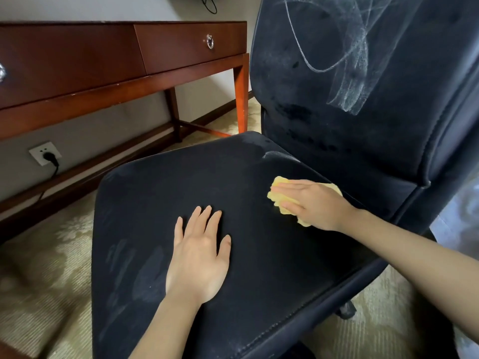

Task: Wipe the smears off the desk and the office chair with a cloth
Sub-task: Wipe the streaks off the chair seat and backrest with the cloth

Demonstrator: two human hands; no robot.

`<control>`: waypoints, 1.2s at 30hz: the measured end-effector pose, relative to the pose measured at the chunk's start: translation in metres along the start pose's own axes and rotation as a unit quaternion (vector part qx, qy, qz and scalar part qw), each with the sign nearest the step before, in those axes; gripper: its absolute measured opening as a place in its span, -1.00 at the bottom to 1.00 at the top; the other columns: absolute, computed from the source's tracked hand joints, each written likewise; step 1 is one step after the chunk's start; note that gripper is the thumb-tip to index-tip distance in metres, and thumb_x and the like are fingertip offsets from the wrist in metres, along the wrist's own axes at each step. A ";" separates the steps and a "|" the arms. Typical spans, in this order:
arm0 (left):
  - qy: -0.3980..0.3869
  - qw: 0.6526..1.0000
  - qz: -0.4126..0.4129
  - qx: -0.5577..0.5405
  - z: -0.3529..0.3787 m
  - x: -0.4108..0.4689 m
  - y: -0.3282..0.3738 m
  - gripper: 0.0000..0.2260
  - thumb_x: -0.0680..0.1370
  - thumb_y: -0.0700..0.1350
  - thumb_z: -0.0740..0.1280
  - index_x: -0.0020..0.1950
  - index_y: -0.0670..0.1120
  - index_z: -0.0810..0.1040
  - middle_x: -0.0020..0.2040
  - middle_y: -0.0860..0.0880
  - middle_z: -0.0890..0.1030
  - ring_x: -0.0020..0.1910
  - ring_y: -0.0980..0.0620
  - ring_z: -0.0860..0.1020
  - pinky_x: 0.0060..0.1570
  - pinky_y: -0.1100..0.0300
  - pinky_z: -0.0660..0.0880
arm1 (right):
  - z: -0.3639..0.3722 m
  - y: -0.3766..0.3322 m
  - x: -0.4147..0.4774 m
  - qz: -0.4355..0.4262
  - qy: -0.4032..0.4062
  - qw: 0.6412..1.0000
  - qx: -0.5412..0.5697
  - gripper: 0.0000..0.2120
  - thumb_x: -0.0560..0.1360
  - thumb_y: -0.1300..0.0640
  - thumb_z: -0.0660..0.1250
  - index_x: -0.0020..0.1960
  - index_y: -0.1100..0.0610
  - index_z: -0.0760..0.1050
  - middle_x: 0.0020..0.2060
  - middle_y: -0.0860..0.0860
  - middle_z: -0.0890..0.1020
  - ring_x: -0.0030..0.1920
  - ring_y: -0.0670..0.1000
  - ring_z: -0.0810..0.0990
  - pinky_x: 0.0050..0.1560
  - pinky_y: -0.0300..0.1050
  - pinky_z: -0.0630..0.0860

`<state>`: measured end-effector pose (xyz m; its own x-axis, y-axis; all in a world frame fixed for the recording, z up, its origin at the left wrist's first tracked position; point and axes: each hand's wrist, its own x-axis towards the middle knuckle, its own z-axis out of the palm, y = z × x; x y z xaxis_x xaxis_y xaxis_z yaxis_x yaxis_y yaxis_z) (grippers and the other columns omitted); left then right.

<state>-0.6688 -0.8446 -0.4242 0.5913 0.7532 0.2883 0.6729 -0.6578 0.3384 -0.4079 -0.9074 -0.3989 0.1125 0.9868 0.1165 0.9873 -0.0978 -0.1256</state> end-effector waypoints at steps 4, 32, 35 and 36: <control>0.007 1.000 0.003 0.005 0.001 -0.001 0.000 -0.52 0.63 0.08 -0.03 0.55 0.02 0.08 0.56 0.10 0.06 0.52 0.17 -0.15 0.37 0.25 -0.46 | -0.005 0.027 0.005 0.103 -0.006 0.994 -0.039 -0.62 0.63 -0.03 0.05 0.44 -0.12 0.27 0.31 -0.07 0.46 0.33 0.01 0.35 0.19 0.01 0.42; 0.010 0.998 0.021 0.060 0.002 -0.002 0.007 -0.56 0.63 0.08 -0.09 0.51 0.07 0.15 0.54 0.08 0.09 0.52 0.11 -0.19 0.44 0.12 -0.40 | 0.032 -0.035 0.092 -0.055 0.032 0.998 0.028 -0.63 0.62 0.03 0.13 0.42 -0.03 0.35 0.36 -0.06 0.45 0.34 0.05 0.39 0.35 -0.06 0.30; -0.003 0.999 0.015 0.051 0.003 -0.005 0.012 -0.51 0.62 0.13 -0.18 0.53 0.07 0.08 0.54 0.09 0.04 0.51 0.09 -0.22 0.43 0.14 -0.40 | 0.026 -0.039 0.060 -0.087 0.014 0.995 0.037 -0.62 0.62 0.04 0.13 0.44 -0.04 0.32 0.38 -0.11 0.42 0.37 -0.01 0.35 0.37 -0.12 0.19; -0.011 0.999 0.013 0.052 0.004 -0.006 0.013 -0.46 0.59 0.17 -0.26 0.55 0.06 0.02 0.55 0.09 0.00 0.51 0.09 -0.25 0.43 0.15 -0.41 | 0.024 -0.040 0.049 -0.090 0.006 0.995 0.040 -0.61 0.62 0.04 0.13 0.44 -0.05 0.31 0.38 -0.13 0.41 0.37 -0.01 0.34 0.39 -0.10 0.20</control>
<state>-0.6619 -0.8581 -0.4247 0.6182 0.7358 0.2763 0.6986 -0.6755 0.2360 -0.4447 -0.8525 -0.4119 -0.0631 0.9857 0.1563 0.9795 0.0912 -0.1796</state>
